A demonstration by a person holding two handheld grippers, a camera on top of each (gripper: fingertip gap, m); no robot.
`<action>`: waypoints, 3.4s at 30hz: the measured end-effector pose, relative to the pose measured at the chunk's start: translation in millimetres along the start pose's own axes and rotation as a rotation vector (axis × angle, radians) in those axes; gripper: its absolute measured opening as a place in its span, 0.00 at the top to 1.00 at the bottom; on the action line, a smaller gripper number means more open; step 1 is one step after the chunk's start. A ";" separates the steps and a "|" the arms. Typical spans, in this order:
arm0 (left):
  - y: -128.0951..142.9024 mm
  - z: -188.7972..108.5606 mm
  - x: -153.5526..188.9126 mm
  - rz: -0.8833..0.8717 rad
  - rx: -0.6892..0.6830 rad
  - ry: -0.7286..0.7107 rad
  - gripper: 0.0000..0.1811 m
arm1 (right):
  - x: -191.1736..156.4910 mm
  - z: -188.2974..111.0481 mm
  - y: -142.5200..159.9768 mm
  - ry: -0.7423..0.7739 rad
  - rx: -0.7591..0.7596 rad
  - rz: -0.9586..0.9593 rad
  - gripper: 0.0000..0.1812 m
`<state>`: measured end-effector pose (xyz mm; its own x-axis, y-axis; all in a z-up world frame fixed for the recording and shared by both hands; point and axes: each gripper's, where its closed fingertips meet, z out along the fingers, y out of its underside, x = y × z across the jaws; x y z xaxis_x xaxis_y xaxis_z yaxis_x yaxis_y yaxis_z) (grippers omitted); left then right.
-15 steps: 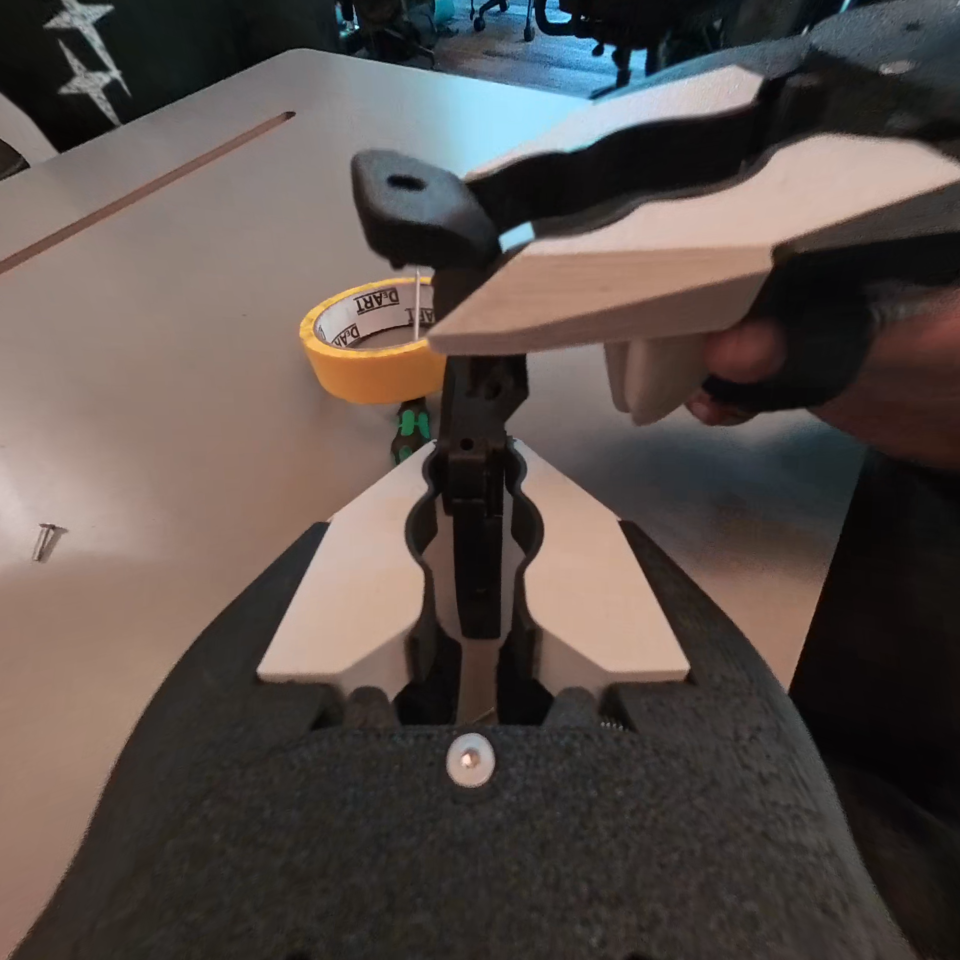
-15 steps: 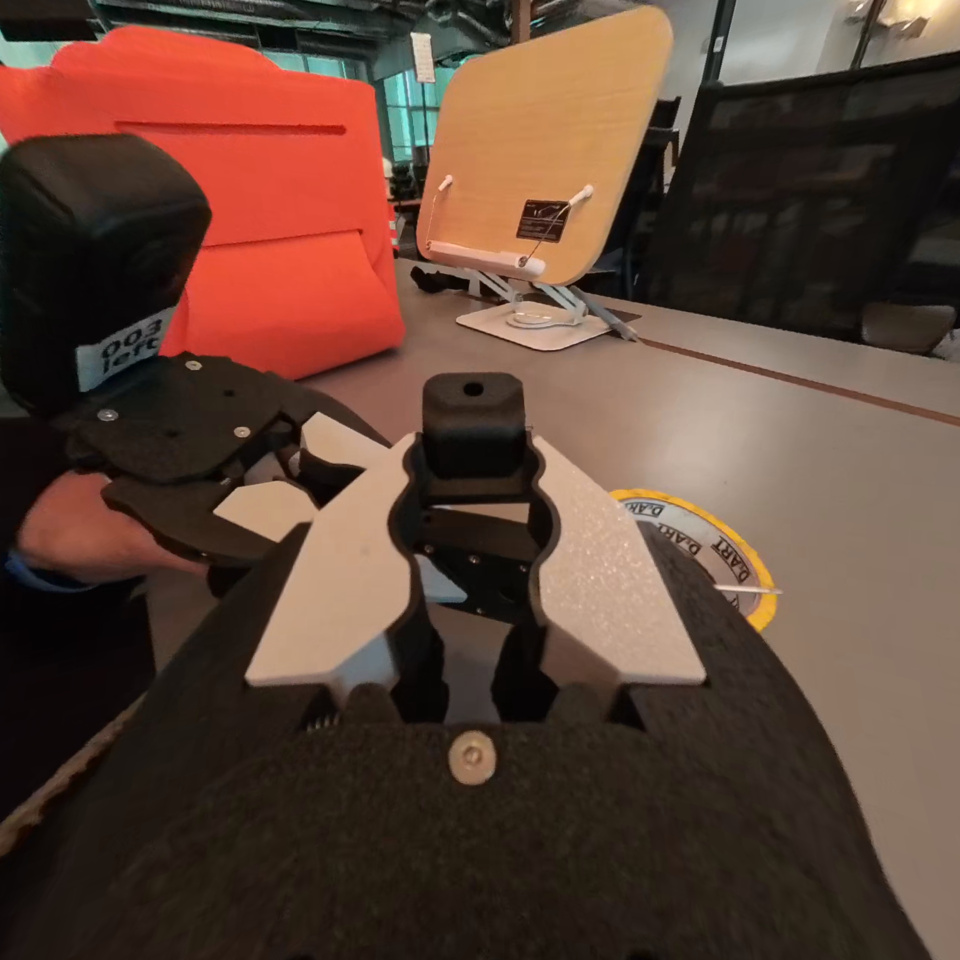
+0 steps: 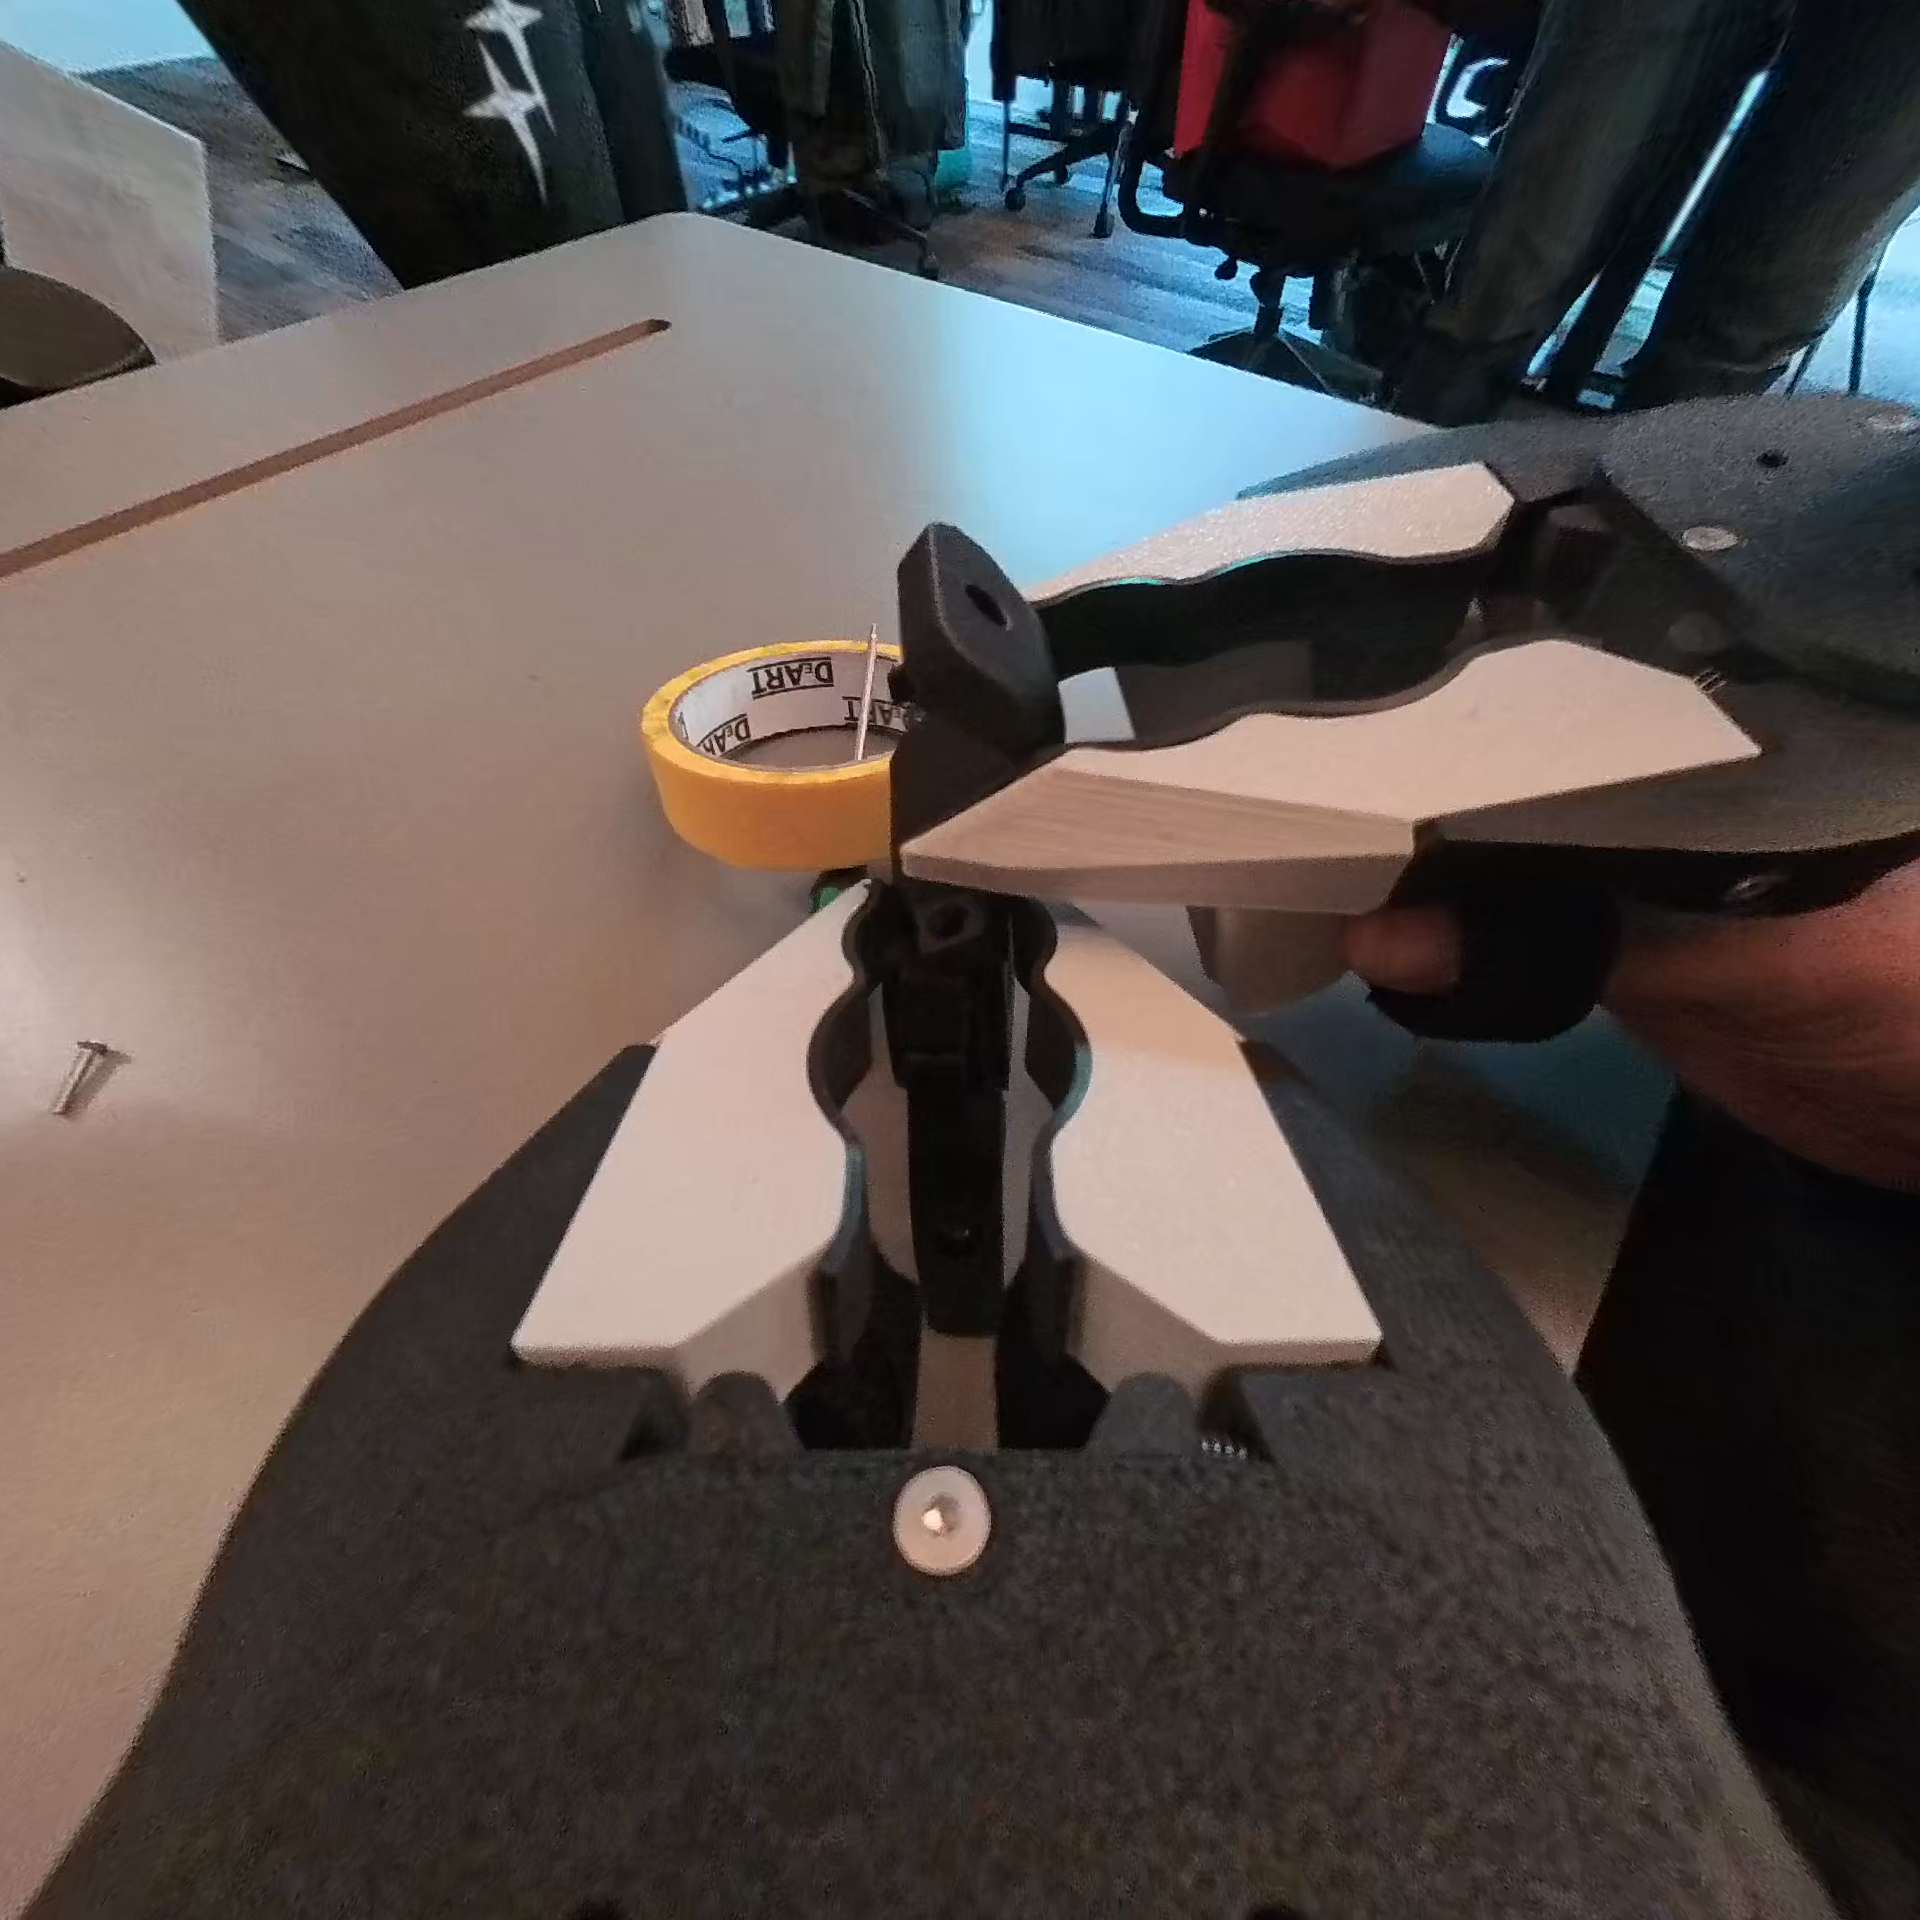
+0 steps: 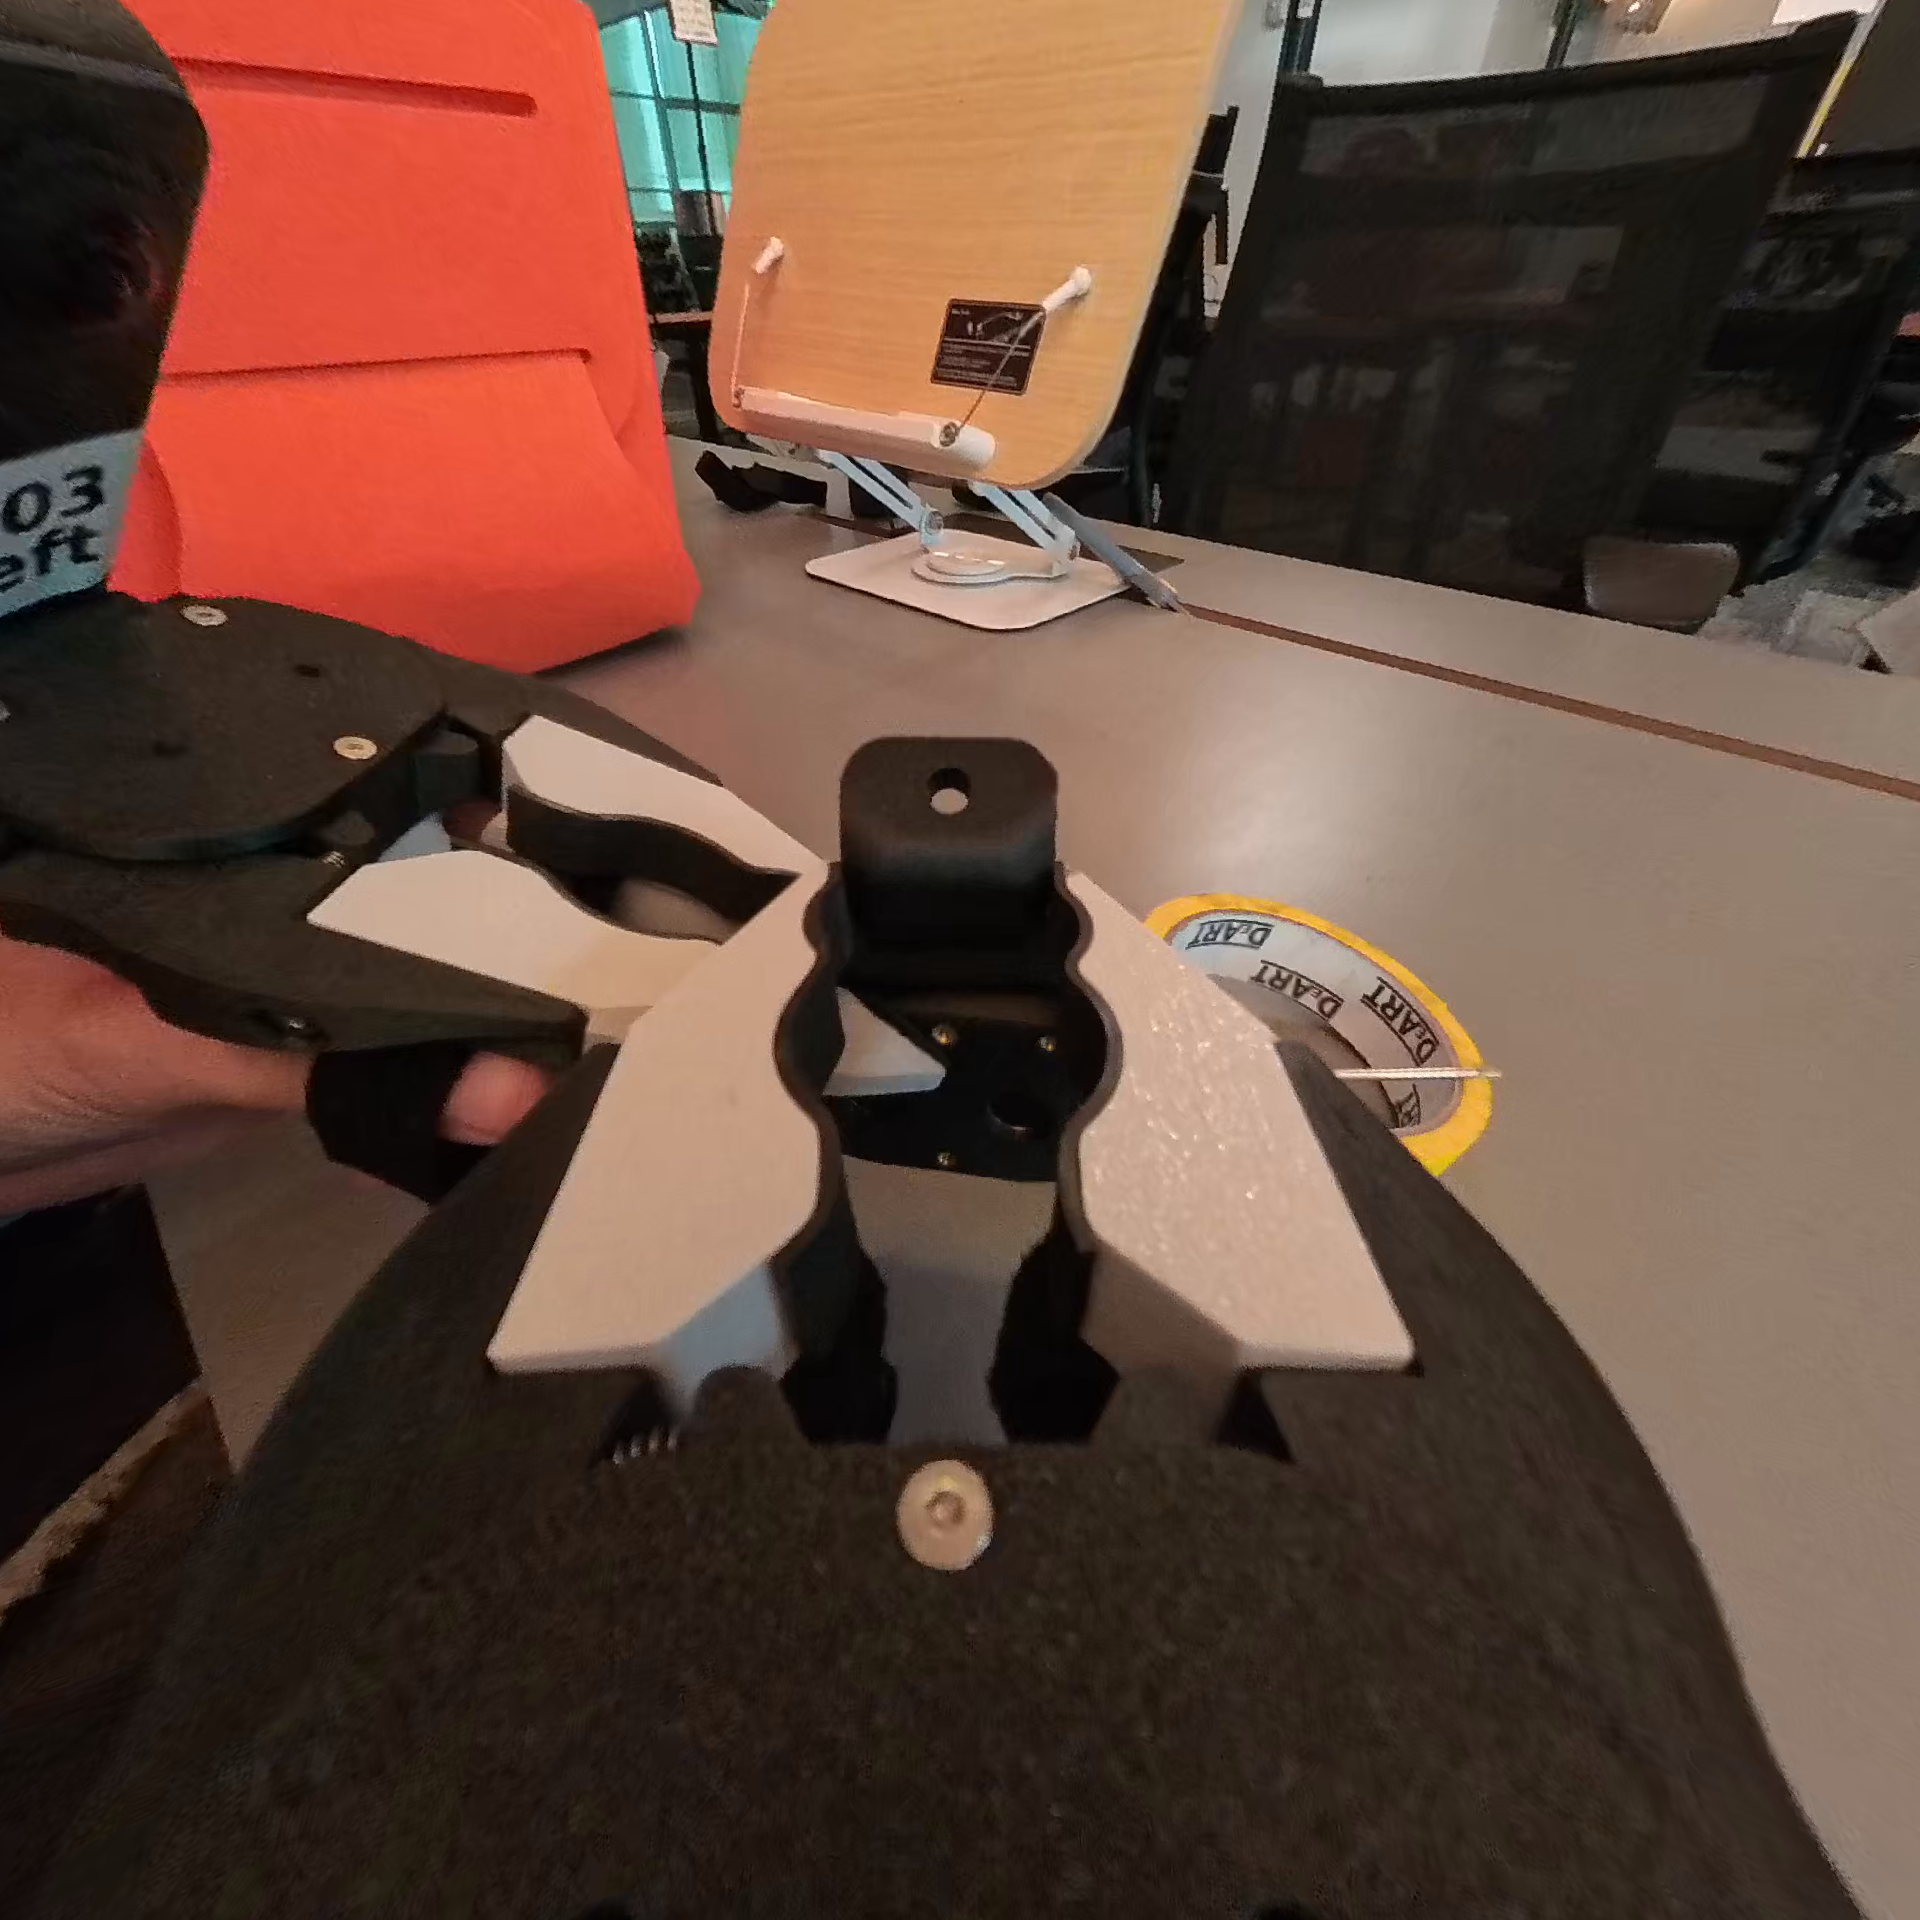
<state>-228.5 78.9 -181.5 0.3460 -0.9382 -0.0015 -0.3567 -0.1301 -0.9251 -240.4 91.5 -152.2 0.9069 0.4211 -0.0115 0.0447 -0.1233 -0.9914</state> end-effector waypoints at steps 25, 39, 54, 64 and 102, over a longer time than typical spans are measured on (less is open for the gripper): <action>-6.3 -0.7 22.8 0.296 -0.014 0.023 0.88 | 15.0 -54.5 12.2 -0.757 -0.399 -0.238 0.62; -6.9 0.2 39.1 0.399 -0.027 0.016 0.87 | 4.6 -46.4 38.8 -0.993 -0.729 -0.631 0.88; 4.5 3.6 40.2 0.092 -0.068 0.189 0.87 | 9.4 -46.2 39.9 -0.865 -0.625 -0.730 0.88; 4.1 3.7 42.3 0.079 -0.070 0.205 0.88 | 8.1 -54.2 38.0 -0.871 -0.638 -0.658 0.76; 1.4 3.2 45.8 0.168 -0.037 0.178 0.88 | 1.5 -65.4 29.5 -0.940 -0.915 -0.831 0.79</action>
<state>-210.4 36.7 -184.1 0.1224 -0.9889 -0.0840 -0.4291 0.0236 -0.9029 -210.3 29.8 -173.0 -0.0660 0.9960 0.0595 0.9336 0.0827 -0.3488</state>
